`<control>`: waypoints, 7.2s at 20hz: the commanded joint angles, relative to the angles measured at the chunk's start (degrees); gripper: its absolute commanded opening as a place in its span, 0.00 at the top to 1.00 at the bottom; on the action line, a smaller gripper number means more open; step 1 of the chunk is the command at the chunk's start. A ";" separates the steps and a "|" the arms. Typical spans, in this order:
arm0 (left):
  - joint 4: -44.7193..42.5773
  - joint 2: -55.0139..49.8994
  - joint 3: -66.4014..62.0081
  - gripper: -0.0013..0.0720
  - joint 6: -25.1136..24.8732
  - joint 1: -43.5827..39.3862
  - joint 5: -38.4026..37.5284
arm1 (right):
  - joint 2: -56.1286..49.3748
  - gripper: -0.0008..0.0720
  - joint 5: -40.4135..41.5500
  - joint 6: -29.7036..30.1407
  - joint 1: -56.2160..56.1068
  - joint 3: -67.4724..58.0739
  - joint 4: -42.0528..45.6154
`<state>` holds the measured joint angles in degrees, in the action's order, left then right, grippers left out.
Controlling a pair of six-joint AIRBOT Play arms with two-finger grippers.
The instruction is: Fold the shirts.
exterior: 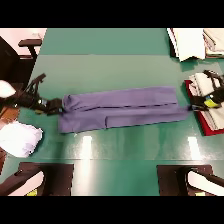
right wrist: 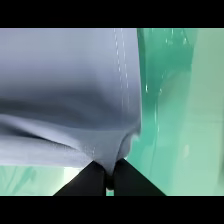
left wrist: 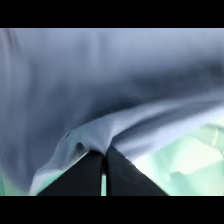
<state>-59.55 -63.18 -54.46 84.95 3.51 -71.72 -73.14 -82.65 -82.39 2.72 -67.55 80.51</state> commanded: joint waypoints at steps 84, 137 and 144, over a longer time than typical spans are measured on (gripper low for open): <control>-10.69 -4.81 -38.45 0.95 3.10 3.98 6.29 | -21.77 0.06 14.38 5.20 -28.79 -14.38 -30.05; -1.29 -5.33 -37.62 0.95 0.55 -18.23 14.86 | -16.02 0.96 18.21 -1.16 24.09 -47.21 -26.95; -1.31 -5.33 -37.62 0.95 0.50 -18.23 13.66 | -8.17 0.96 11.65 0.39 27.61 -41.00 -24.70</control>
<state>-60.84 -68.49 -92.05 85.56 -14.70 -57.54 -84.12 -67.29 -82.35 28.73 -111.26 54.26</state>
